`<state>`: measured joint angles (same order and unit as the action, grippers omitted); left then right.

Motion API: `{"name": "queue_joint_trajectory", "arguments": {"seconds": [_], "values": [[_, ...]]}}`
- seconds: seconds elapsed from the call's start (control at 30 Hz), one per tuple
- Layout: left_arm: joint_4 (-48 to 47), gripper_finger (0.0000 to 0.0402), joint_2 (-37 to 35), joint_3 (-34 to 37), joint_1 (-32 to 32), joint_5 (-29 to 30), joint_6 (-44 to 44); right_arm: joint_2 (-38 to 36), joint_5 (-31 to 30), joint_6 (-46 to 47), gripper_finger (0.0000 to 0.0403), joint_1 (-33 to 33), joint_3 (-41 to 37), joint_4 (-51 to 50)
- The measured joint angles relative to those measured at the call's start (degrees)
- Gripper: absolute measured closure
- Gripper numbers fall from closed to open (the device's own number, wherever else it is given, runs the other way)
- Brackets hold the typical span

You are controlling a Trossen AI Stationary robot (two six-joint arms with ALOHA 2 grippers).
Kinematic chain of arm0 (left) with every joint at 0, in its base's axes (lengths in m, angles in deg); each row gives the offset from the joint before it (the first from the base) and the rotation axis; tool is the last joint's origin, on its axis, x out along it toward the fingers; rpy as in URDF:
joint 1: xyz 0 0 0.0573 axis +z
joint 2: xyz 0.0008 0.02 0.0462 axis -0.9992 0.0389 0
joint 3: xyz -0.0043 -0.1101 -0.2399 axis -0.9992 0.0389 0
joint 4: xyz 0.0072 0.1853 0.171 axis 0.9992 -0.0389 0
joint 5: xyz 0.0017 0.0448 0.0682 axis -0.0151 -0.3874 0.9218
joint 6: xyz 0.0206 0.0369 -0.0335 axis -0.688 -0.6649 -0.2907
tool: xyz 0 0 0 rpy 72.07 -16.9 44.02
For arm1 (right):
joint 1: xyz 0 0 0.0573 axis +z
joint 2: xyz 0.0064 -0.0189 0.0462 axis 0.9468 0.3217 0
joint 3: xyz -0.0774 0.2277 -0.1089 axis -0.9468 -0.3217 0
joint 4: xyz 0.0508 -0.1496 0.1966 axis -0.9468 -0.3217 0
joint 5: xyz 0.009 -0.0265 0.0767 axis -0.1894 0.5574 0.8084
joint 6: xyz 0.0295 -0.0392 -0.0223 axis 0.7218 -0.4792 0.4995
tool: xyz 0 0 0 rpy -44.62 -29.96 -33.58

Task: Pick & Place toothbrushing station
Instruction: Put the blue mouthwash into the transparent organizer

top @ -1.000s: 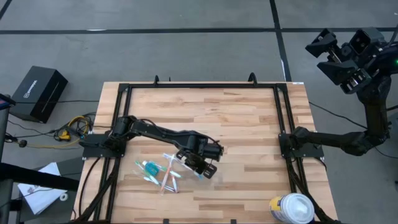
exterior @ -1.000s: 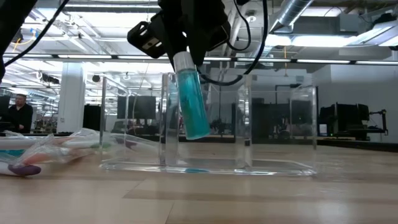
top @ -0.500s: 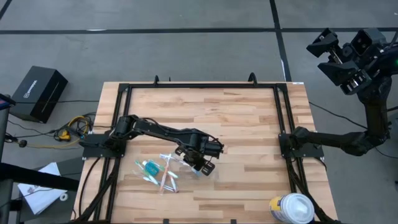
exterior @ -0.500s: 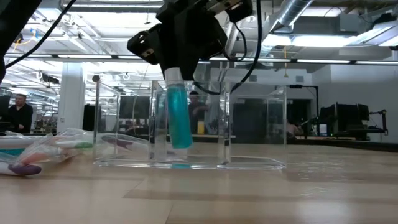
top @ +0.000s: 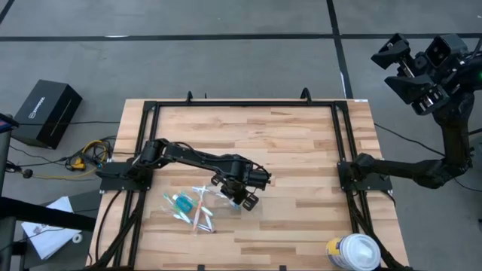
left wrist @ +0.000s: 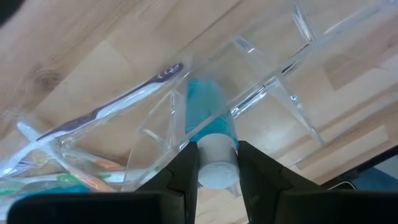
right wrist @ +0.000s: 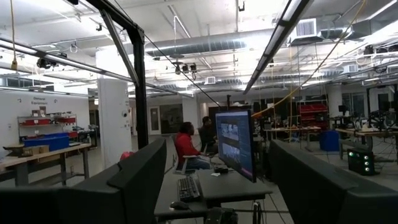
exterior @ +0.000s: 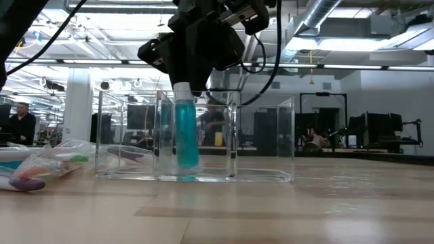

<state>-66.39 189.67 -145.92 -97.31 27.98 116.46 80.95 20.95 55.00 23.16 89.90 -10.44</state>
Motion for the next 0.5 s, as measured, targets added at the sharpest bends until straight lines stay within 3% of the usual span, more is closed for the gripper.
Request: {"name": "queue_joint_trajectory", "arguments": {"seconds": [0.3, 0.5], "values": [[1.64, 0.0203, 0.00, 0.00, 0.57, -1.60, 0.05, -0.01, 0.00, 0.00, 0.0129, 0.00, 0.00, 0.04], [2.49, 0.0178, -0.02, 0.00, 1.07, -1.54, 0.04, -0.09, 0.02, 0.01, 0.0129, 0.00, 0.00, 0.06]]}}
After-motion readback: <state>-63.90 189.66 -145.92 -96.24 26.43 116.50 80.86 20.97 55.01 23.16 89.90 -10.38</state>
